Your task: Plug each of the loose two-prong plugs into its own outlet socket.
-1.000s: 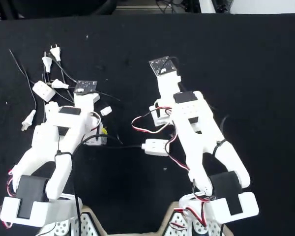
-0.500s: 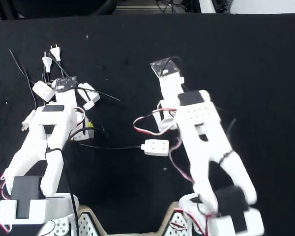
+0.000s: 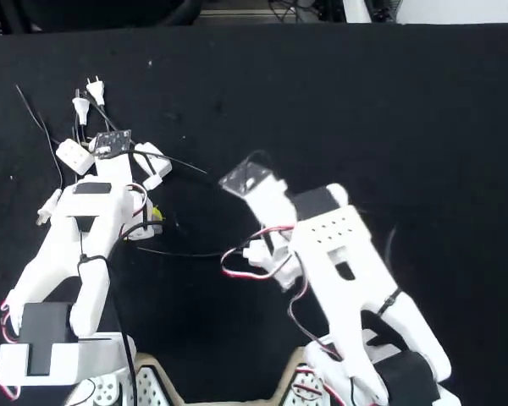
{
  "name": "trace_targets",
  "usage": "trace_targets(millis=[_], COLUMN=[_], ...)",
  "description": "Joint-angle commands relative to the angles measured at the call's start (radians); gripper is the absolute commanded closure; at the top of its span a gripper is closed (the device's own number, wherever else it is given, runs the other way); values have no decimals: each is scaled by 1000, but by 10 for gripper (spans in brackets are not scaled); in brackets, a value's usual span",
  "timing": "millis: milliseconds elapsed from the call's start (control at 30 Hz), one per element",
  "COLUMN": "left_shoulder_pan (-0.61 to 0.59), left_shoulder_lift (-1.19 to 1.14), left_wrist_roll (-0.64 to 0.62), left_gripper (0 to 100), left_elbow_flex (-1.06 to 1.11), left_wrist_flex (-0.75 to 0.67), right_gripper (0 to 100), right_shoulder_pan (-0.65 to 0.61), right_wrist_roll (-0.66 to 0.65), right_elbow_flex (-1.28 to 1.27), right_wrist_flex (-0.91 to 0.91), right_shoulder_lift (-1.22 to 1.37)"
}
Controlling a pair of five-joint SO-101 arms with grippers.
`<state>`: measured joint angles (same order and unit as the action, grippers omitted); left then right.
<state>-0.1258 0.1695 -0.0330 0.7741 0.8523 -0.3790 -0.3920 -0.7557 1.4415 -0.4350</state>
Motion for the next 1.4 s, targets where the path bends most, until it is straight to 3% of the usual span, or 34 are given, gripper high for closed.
trace_targets(millis=[0, 233, 1000, 1367], left_shoulder_pan=[1, 1, 110, 99], left_shoulder_lift=[9, 11, 17, 18], left_wrist_roll=[-44, -37, 63, 63], left_gripper=[766, 766, 766, 766], left_elbow_flex=[-16, -13, 36, 25], left_wrist_flex=[-12, -9, -3, 32], right_gripper=[988, 988, 988, 988], right_shoulder_pan=[-41, 34, 186, 195], right_wrist_roll=[-11, -21, -63, -55], right_elbow_flex=[-16, -87, -51, 151], right_wrist_flex=[6, -149, -304, -71], right_shoulder_lift=[-39, -39, -39, -39])
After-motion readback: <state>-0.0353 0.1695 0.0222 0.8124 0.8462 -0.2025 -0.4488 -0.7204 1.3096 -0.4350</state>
